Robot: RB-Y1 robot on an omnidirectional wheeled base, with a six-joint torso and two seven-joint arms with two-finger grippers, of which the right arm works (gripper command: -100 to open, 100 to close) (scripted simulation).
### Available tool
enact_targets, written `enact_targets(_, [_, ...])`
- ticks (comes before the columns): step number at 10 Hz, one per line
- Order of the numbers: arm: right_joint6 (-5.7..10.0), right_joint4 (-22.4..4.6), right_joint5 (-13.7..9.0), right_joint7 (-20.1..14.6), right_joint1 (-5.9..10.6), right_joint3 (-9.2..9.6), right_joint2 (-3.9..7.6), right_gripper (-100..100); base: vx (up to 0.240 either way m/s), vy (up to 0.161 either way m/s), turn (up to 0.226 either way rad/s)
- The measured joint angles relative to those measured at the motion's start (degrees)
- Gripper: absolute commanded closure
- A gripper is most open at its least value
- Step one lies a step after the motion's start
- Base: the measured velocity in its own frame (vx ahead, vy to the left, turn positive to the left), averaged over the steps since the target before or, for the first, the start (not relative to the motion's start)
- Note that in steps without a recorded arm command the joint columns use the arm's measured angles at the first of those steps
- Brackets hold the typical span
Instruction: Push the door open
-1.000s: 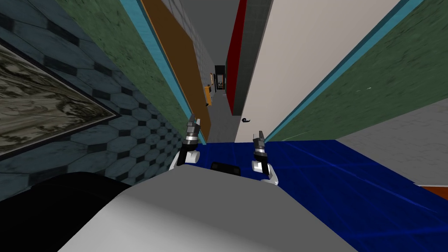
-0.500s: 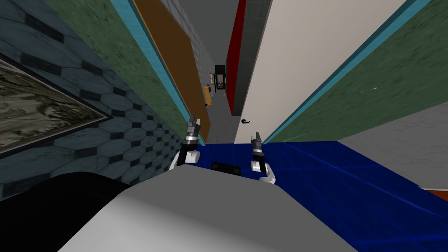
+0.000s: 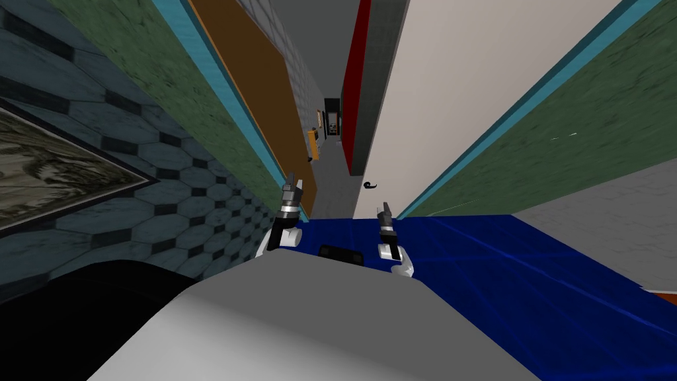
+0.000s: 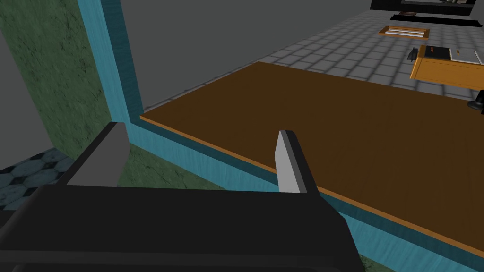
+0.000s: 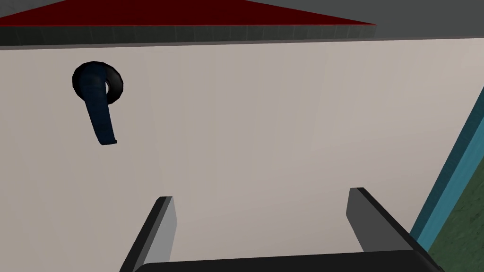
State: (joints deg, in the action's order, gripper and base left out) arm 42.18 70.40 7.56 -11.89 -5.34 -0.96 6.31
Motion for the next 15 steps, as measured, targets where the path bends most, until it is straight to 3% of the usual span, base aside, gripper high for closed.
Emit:
enact_targets(8, [2.40,-14.71,2.62,-1.85,5.84,-0.03,0.32,-100,0.101,-0.039,0.003])
enact_targets(15, [4.07,-24.17,4.18,-3.04,9.47,-0.11,0.54,-100,0.082,-0.026,0.002])
